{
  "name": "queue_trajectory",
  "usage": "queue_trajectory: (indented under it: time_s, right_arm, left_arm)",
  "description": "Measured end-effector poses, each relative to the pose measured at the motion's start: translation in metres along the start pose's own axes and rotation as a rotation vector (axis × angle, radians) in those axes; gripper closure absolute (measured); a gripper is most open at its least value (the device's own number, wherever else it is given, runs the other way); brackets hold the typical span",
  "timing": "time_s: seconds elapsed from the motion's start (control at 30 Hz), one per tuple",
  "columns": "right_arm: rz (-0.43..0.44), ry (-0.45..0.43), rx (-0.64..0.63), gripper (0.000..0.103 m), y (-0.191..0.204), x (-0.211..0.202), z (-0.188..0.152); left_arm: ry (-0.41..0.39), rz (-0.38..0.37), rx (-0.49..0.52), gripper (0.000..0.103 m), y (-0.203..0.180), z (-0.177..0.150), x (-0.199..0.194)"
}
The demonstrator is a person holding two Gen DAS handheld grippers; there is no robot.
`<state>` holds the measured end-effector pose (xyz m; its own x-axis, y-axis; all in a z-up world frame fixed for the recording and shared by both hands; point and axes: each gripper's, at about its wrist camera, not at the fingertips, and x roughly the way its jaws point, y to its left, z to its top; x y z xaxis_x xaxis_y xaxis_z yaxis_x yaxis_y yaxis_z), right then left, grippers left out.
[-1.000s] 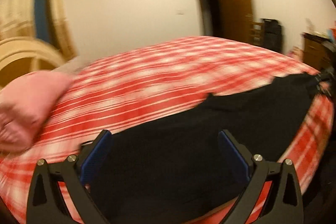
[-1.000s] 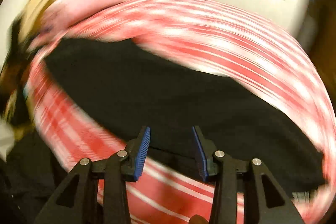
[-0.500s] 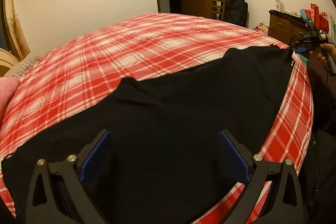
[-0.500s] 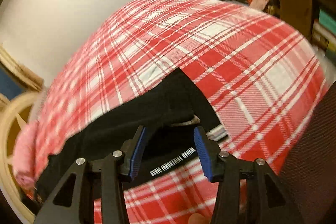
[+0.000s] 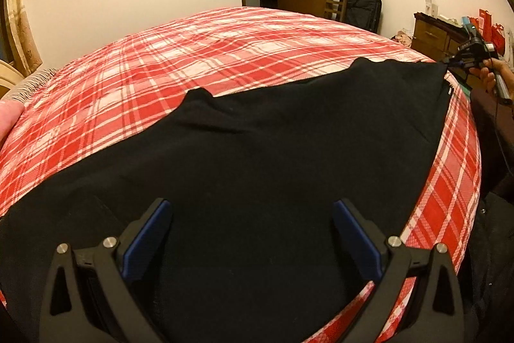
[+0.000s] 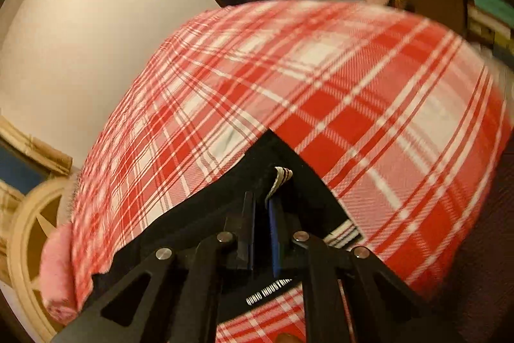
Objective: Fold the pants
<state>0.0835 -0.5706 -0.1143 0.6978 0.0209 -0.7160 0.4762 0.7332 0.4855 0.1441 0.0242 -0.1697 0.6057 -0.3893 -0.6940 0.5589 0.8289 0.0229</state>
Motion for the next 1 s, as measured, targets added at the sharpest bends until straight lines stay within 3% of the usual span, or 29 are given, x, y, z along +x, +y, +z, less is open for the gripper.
queue_trajectory:
  time_s: [0.13,0.27,0.3,0.33,0.37,0.47,0.57,0.73,0.8,0.87,1.0]
  right_arm:
    - [-0.040,-0.015,-0.035,0.096,-0.013,-0.016,-0.013]
    - [-0.114,0.092,-0.050,0.093,-0.040,0.008,-0.028]
    - [-0.131,0.090,-0.060,0.087,-0.044,0.010,-0.029]
    - [-0.159,0.073,-0.065,0.070,-0.045,0.007,-0.029]
    - [-0.188,0.042,-0.076,0.064,-0.044,0.003,-0.025]
    - [-0.227,-0.060,-0.133,0.064,-0.032,-0.009,-0.005]
    - [-0.150,-0.073,-0.227,0.065,-0.011,-0.001,0.017]
    - [-0.106,0.065,-0.263,0.065,0.003,0.063,0.044]
    - [-0.092,0.099,-0.259,0.072,0.003,0.078,0.045]
    - [-0.105,0.072,-0.286,0.090,0.007,0.078,0.043]
    - [-0.109,-0.004,-0.301,0.091,0.015,0.067,0.048]
  left_arm:
    - [0.005,-0.021,-0.001,0.000,0.001,-0.002,0.001]
    - [0.025,-0.042,0.022,0.000,-0.002,-0.002,0.004]
    - [0.029,-0.043,0.029,0.000,-0.003,-0.002,0.004]
    - [0.033,-0.044,0.038,0.000,-0.005,-0.003,0.004]
    - [0.036,-0.046,0.047,0.000,-0.006,-0.003,0.005]
    - [0.039,-0.051,0.062,0.000,-0.008,-0.004,0.006]
    - [0.040,-0.058,0.060,0.000,-0.007,-0.003,0.006]
    - [0.035,-0.067,0.057,0.000,-0.005,-0.005,0.006]
    - [0.035,-0.071,0.056,0.000,-0.005,-0.005,0.007]
    - [0.033,-0.073,0.054,0.000,-0.005,-0.005,0.007]
    - [0.029,-0.082,0.052,0.000,-0.005,-0.005,0.008]
